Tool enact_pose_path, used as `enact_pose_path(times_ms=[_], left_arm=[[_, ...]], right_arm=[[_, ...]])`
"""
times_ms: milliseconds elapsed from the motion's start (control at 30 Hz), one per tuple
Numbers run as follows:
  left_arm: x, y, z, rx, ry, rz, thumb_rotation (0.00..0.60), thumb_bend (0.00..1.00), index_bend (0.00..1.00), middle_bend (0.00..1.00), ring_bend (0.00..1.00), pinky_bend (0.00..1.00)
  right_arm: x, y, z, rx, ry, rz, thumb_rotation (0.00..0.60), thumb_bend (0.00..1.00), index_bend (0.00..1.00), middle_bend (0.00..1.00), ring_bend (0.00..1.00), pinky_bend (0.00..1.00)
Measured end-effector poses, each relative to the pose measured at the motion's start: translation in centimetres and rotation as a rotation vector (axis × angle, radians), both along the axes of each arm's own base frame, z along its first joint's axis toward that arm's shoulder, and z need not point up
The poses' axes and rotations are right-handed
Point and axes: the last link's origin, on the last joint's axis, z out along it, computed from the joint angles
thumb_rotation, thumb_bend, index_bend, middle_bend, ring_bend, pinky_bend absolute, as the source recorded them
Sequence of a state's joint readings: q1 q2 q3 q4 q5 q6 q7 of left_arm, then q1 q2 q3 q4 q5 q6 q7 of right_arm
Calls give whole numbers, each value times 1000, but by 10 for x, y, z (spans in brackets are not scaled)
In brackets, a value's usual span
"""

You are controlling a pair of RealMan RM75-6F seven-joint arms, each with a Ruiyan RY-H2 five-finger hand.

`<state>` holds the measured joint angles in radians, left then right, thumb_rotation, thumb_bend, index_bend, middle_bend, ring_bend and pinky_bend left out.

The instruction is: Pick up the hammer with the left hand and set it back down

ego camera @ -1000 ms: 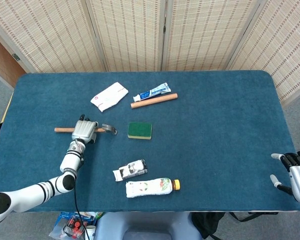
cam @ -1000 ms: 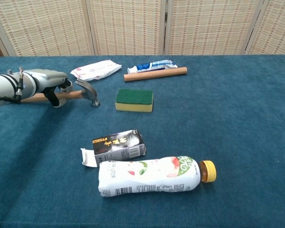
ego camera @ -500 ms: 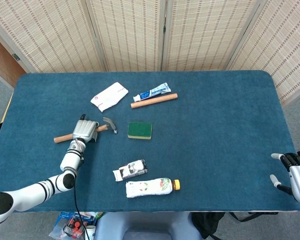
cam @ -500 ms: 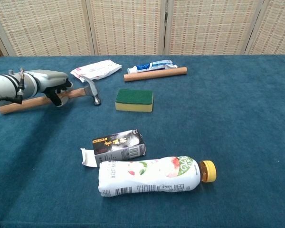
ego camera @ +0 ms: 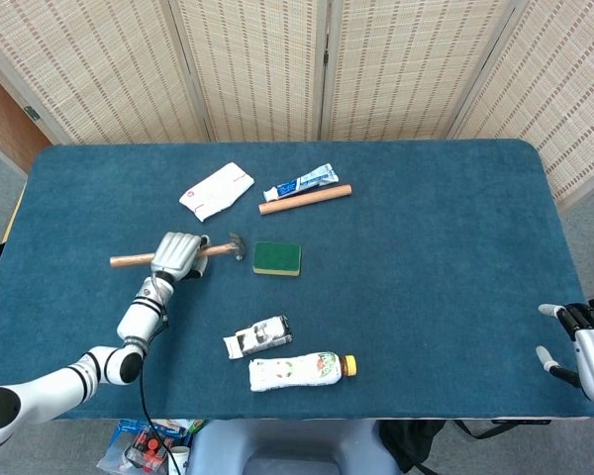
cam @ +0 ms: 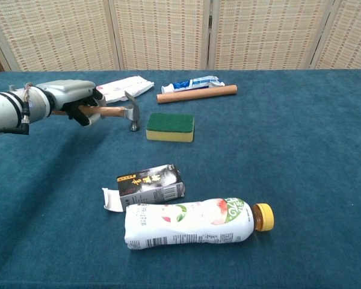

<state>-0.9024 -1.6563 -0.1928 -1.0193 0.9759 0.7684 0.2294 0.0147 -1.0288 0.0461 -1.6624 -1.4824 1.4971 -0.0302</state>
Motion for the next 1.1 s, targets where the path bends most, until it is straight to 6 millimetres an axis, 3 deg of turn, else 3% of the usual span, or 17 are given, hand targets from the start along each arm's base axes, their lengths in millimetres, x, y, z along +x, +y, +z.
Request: enact_pose_path(times_ms=[233,467,767,1100], left_arm=[[14,-4,8,13,-156,-141,600,561,649,761,754,948],[33,-9,12,-7,-278,-261,600,561,650,763,809,977],[52,-9,-5,-37,-243,-323,600,561,661,772,862,982],[45,2,-23,-29,-103,-318,600,561,665,779,863,982]], right_arm=[[1,0,0,1,1,2,600,250,287,334,216,264],[3,1,-2,6,3,2,600,250,287,334,216,264],[2,3,-1,2,7,-3,600,250,287,334,216,264],[-2,6,1,-4,6,-15,600,250,287,334,216,264]])
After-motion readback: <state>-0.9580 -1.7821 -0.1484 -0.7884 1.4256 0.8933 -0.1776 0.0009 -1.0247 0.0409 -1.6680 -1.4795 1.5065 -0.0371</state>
